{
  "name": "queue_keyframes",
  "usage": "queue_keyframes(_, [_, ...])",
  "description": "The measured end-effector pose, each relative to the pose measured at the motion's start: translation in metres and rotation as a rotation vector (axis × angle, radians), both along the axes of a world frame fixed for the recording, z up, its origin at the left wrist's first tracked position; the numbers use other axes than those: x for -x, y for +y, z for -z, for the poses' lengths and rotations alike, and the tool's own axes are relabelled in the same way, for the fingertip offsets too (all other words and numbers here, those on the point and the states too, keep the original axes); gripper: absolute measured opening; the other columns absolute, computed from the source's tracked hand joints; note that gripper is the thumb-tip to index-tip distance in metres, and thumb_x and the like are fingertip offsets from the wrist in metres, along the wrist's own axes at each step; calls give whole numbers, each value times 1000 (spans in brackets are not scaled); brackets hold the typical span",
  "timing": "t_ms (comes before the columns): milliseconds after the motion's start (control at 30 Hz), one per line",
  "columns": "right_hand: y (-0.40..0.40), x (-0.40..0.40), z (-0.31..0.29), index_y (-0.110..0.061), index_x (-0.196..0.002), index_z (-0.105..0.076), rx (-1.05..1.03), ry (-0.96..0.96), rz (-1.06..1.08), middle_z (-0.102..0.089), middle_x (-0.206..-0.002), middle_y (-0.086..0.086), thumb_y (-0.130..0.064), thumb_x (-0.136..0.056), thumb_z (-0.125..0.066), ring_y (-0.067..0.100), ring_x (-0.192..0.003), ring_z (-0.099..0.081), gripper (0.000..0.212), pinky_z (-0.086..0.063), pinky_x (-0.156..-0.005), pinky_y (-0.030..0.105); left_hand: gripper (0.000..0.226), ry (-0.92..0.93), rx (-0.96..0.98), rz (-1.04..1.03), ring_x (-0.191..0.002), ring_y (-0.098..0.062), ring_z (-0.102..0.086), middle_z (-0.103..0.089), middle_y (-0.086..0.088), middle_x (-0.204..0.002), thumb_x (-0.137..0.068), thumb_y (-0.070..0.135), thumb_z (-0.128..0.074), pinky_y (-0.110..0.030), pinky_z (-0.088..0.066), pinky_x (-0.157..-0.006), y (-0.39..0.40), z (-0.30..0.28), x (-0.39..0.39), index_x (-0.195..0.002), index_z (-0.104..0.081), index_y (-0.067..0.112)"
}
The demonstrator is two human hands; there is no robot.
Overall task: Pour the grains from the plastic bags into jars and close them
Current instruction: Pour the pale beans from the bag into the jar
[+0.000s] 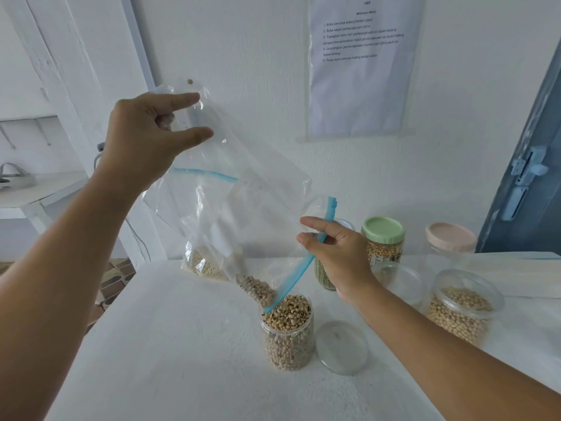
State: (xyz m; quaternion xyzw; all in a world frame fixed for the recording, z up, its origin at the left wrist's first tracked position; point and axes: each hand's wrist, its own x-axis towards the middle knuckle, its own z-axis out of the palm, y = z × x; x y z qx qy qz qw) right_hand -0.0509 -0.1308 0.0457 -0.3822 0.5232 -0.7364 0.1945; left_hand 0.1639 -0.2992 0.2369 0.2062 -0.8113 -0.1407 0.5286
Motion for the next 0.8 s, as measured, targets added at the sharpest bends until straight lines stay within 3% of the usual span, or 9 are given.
queue_keyframes(200, [2,5,3,-21,-110,-79,-16,-2,-5,-75,-97,-8,-4,-87,-81,0,-86,-70,28,-53,-84,15,53,3,0,10,-66,-7,-37,-42,1,-80,-79,37,-90,-22,-37,-73,-3,8,0,-128,-69,37])
queue_keyframes(333, [3,2,5,-21,-110,-78,-23,-5,-10,-75,-104,0,-3,-88,-80,0,-88,-70,29,-53,-86,16,53,-9,23,14,-69,-11,-39,-41,0,-79,-79,38,-90,-22,-36,-73,0,4,3,-128,-69,38])
queue_keyframes(567, [6,11,9,-28,-108,-80,-67,19,27,-76,-94,-20,-10,-87,-83,2,-90,-70,28,-56,-91,24,53,-19,31,23,-64,-7,-38,-38,9,-71,-79,40,-90,-24,-38,-74,0,10,8,-129,-73,33])
queue_keyframes(800, [8,10,8,-26,-110,-80,-47,33,34,-75,-103,-10,-9,-86,-83,5,-92,-71,29,-56,-91,23,55,-14,52,24,-65,-6,-38,-39,9,-73,-79,41,-89,-22,-37,-73,2,5,5,-130,-71,33])
